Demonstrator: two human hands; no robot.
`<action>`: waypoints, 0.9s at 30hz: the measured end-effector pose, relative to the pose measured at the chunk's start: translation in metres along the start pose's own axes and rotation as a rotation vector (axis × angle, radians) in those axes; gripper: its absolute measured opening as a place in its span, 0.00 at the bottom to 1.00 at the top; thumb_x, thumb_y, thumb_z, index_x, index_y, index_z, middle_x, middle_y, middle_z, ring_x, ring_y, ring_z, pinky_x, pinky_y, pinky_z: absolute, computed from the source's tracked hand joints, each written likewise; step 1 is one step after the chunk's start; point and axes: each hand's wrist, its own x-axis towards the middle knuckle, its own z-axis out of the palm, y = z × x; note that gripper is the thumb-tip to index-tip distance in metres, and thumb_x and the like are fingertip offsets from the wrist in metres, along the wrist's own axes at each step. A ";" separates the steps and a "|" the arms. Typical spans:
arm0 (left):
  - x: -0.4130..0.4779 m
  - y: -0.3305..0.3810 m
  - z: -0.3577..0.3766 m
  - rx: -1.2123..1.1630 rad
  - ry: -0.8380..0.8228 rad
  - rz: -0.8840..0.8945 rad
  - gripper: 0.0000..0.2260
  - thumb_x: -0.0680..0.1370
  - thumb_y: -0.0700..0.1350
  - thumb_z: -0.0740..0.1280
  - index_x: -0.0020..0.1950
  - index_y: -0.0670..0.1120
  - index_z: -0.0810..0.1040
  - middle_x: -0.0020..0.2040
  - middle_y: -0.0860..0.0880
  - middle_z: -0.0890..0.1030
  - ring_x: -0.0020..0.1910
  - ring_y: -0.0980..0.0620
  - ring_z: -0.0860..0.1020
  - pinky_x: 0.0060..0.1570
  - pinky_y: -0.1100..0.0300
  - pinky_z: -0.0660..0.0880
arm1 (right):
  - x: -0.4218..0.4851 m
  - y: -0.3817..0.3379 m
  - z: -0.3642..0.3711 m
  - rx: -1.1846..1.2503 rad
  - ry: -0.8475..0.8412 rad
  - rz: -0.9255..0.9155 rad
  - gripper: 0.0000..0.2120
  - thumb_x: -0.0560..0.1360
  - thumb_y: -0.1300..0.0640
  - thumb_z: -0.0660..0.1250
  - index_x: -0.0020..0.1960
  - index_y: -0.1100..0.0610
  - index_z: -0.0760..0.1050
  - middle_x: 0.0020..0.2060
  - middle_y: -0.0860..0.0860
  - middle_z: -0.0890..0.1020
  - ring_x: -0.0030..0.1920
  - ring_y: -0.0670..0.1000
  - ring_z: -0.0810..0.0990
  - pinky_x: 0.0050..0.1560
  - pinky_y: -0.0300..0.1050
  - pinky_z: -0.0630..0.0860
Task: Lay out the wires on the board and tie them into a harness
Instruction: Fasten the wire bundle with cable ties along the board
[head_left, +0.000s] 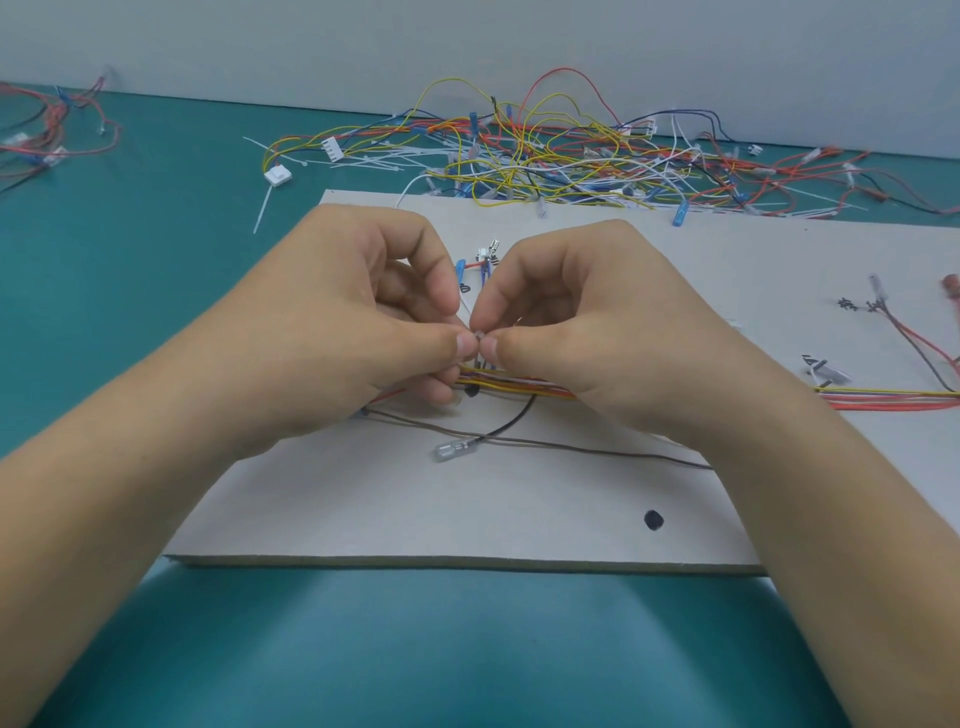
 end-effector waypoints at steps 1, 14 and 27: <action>0.000 -0.001 0.000 0.000 -0.001 0.002 0.10 0.73 0.32 0.76 0.39 0.43 0.78 0.36 0.36 0.83 0.32 0.44 0.85 0.34 0.55 0.83 | 0.000 0.000 0.000 0.003 0.007 0.000 0.05 0.72 0.67 0.74 0.42 0.59 0.82 0.37 0.56 0.85 0.35 0.54 0.82 0.35 0.46 0.76; 0.002 -0.002 -0.002 0.014 -0.030 0.039 0.12 0.73 0.31 0.77 0.39 0.45 0.78 0.33 0.40 0.82 0.31 0.45 0.83 0.34 0.49 0.84 | 0.000 -0.001 0.002 0.007 -0.016 0.007 0.06 0.72 0.67 0.74 0.42 0.57 0.82 0.36 0.54 0.85 0.34 0.49 0.79 0.35 0.42 0.74; 0.002 -0.004 -0.005 0.074 -0.048 0.093 0.08 0.69 0.40 0.76 0.41 0.49 0.79 0.33 0.44 0.83 0.32 0.45 0.84 0.35 0.46 0.85 | -0.001 0.000 0.001 -0.024 0.029 0.013 0.08 0.72 0.66 0.73 0.40 0.53 0.81 0.30 0.43 0.80 0.28 0.44 0.74 0.30 0.32 0.68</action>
